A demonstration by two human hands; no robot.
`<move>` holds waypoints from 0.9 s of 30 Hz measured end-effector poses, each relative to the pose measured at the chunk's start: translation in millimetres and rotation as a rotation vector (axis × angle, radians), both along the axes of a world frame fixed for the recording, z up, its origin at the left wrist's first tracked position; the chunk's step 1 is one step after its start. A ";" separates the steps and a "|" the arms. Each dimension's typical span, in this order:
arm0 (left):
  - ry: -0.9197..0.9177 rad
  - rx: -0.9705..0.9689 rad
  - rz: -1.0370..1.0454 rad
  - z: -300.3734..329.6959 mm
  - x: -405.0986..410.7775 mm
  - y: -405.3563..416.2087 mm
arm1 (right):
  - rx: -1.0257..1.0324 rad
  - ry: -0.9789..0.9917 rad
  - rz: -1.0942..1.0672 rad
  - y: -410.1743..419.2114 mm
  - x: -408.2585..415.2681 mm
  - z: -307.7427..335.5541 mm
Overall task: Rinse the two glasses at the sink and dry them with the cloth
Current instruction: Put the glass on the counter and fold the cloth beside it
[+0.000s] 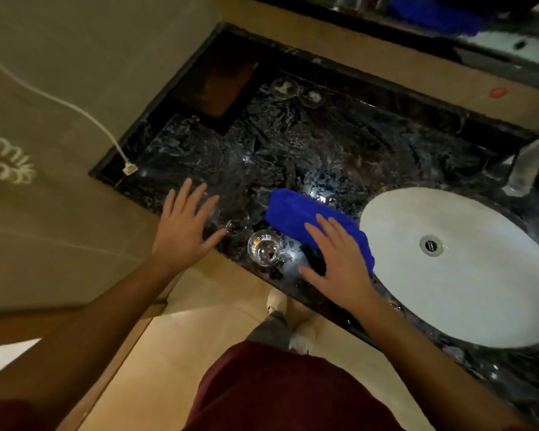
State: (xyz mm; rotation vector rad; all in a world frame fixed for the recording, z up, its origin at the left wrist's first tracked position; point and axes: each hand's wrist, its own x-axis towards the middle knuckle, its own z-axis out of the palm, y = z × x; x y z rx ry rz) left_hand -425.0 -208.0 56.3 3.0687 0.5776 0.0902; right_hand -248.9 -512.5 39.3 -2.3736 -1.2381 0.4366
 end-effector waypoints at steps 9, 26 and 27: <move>0.166 0.119 -0.033 -21.8 3.7 -2.7 | -0.176 -0.212 0.108 59.2 -33.4 -11.9; -0.005 -0.454 -0.167 -39.9 46.0 23.0 | -0.082 -0.014 -0.206 85.6 -36.0 -1.7; -0.022 -0.465 -0.158 -36.6 49.1 25.2 | -0.068 -0.006 -0.230 85.2 -31.3 6.0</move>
